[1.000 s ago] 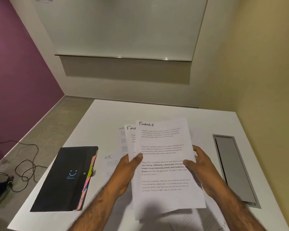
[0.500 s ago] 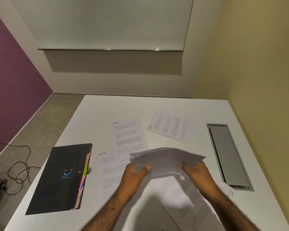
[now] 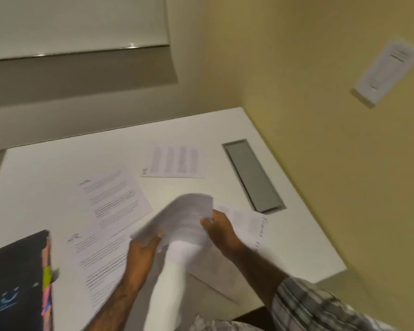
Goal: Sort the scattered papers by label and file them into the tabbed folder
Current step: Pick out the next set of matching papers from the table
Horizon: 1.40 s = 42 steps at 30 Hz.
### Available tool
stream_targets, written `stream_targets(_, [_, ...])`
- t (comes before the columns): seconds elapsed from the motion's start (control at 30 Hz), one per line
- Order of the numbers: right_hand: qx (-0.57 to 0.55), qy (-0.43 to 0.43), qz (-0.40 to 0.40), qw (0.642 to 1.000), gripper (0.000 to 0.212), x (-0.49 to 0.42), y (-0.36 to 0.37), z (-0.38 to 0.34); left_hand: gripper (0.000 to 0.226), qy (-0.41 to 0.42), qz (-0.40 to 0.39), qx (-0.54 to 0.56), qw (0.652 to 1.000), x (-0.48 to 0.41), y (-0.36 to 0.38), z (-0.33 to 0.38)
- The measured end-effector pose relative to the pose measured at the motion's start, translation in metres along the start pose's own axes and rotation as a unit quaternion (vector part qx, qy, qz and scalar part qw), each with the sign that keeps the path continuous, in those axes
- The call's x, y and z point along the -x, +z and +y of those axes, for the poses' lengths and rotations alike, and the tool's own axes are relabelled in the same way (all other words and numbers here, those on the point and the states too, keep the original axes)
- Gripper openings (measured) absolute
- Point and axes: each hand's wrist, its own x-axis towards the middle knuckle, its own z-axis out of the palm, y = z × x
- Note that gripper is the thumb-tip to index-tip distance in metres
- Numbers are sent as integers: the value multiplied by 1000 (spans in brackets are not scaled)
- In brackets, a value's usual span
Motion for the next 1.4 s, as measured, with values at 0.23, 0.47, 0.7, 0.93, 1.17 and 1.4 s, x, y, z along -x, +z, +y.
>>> stream_targets(0.23, [-63, 63, 94, 992, 24, -5, -41, 32, 9, 59, 35, 16, 998, -8, -5, 48])
stream_targets(0.47, [-6, 213, 259, 942, 21, -22, -113, 124, 14, 65, 68, 35, 995, 1, -21, 78])
stream_targets(0.7, [310, 234, 174, 905, 76, -38, -104, 157, 19, 28, 92, 11, 995, 23, -33, 74])
stream_targets(0.93, [377, 231, 162, 882, 65, -50, -98, 155, 33, 9, 114, 13, 993, 27, -42, 70])
stream_targets(1.17, [297, 247, 174, 906, 74, -50, -97, 155, 29, 2, 116, 18, 993, 27, -37, 79])
stream_targets(1.4, [262, 250, 191, 912, 60, -48, -88, 150, 20, 14, 119, 27, 992, 25, -31, 83])
